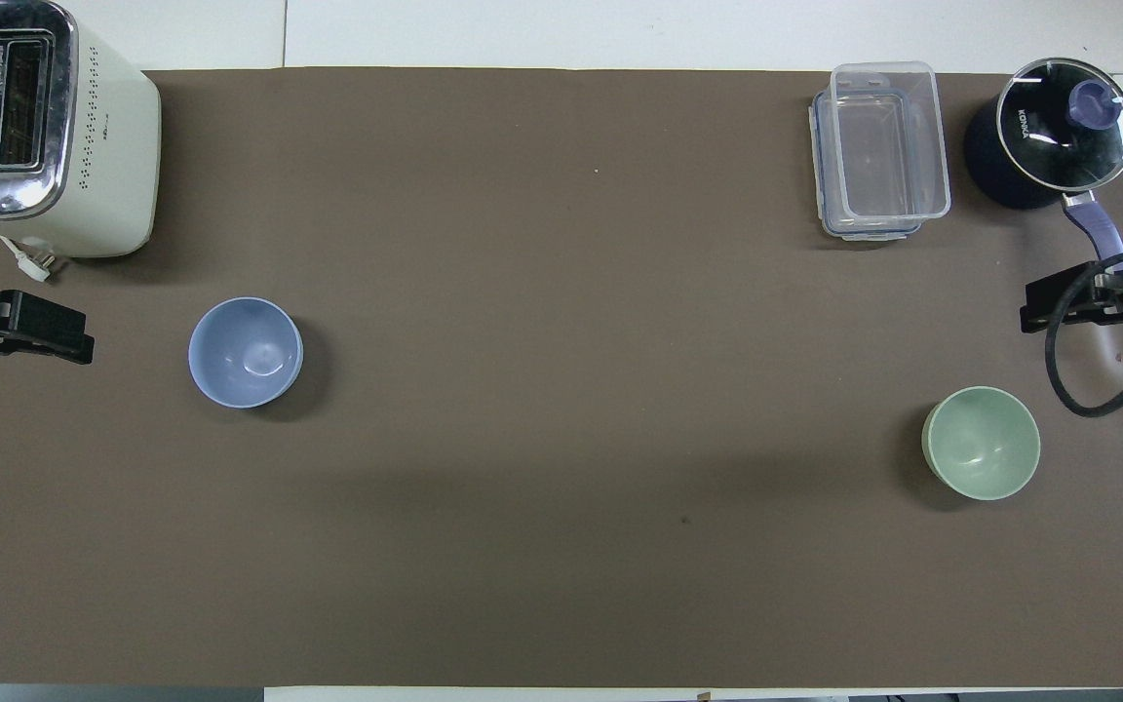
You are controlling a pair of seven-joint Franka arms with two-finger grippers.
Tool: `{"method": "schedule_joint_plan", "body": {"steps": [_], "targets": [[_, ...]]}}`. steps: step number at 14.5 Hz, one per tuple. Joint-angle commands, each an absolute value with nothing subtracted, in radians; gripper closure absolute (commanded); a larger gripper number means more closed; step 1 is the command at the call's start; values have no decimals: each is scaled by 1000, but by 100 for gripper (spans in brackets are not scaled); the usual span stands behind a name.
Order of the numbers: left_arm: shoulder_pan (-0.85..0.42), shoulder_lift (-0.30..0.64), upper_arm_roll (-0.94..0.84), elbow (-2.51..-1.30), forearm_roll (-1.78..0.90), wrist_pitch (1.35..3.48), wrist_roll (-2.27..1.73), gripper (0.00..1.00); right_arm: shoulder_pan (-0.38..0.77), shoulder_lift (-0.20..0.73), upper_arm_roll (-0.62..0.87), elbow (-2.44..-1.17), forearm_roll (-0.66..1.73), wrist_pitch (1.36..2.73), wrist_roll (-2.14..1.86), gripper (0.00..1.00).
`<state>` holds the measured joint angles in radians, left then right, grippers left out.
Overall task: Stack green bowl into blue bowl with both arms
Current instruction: 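Reach the left gripper to the rim of the blue bowl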
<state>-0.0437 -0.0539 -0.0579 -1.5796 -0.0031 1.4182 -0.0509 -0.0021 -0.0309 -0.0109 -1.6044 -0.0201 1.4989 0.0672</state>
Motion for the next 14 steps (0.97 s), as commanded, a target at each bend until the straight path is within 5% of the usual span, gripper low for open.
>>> {"method": "schedule_joint_plan", "body": {"steps": [1,7,14], "targets": [[-49,-55,-57,-1569,-3,1414,-61,0,-5,-31,-17,-1604,-5,1488,74,0],[-44,-67,-57,-1597,-3,1436,-51,0,3,-37,-14,-1618,-2,1488,86,0],[-34,-132,-52,-1845,-3,1653,-51,0,-20,-54,-14,-1656,-2,1485,64,0]]}}
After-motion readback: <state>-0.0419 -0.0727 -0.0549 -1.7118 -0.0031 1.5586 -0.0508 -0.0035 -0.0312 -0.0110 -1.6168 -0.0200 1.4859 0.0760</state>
